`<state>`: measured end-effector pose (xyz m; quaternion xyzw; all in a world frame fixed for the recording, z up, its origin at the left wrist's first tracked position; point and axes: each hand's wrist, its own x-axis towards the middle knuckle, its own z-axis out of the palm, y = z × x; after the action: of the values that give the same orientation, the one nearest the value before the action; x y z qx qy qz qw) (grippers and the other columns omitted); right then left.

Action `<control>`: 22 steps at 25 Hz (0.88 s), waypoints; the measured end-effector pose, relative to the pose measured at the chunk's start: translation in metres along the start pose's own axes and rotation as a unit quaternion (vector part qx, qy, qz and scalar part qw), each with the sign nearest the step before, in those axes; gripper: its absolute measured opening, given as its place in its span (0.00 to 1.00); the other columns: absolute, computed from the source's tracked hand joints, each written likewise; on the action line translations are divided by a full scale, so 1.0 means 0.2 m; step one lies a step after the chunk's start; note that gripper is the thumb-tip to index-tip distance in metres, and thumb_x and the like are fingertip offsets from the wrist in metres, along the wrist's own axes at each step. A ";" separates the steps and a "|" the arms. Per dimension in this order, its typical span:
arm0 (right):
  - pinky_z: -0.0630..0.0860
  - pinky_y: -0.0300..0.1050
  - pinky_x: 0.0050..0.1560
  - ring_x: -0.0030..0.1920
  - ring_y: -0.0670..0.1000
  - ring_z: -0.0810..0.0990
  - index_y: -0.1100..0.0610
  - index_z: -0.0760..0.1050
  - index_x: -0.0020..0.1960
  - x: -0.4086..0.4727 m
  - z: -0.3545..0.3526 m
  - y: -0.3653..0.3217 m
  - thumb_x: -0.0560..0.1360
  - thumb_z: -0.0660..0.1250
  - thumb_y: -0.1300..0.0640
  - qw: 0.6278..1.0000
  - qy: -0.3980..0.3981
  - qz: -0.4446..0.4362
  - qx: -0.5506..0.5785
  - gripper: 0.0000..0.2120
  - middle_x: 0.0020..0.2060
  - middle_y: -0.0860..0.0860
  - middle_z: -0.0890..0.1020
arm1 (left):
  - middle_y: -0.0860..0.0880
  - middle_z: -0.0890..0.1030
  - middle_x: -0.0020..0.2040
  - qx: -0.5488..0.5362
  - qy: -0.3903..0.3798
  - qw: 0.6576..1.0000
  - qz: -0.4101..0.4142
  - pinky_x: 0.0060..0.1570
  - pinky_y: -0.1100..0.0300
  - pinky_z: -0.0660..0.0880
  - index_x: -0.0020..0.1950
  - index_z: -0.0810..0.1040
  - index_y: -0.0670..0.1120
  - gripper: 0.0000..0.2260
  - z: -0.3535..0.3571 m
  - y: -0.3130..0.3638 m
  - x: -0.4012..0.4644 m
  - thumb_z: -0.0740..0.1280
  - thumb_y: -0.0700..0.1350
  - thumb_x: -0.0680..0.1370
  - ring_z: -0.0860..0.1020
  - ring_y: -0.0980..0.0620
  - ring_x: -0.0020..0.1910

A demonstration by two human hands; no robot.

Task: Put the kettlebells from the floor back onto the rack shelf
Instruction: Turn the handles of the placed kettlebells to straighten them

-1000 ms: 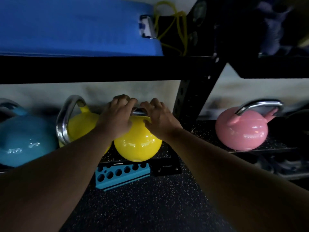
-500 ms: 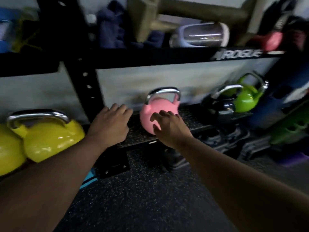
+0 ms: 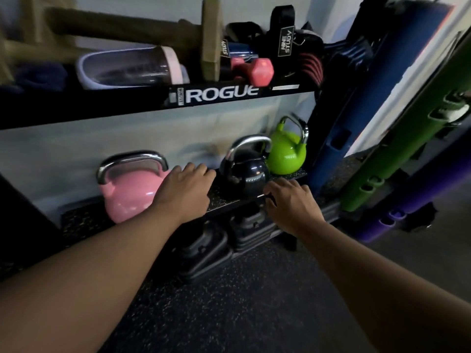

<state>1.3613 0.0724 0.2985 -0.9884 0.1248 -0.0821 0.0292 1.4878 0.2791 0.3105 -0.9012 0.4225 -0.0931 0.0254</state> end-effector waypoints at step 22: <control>0.74 0.58 0.54 0.56 0.64 0.73 0.51 0.69 0.62 1.35 0.61 0.64 0.73 0.51 0.31 0.979 -0.028 -0.060 0.191 0.29 0.56 0.59 0.75 | 0.41 0.69 0.65 -0.386 0.035 0.825 -0.412 0.52 0.46 0.70 0.67 0.63 0.55 0.22 0.72 0.33 1.30 0.47 0.66 0.79 0.71 0.34 0.61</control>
<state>1.6095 -0.1144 0.2105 -0.9720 0.0466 -0.0787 0.2164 1.6271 0.0334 0.1996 -0.9237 0.0143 0.0444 -0.3803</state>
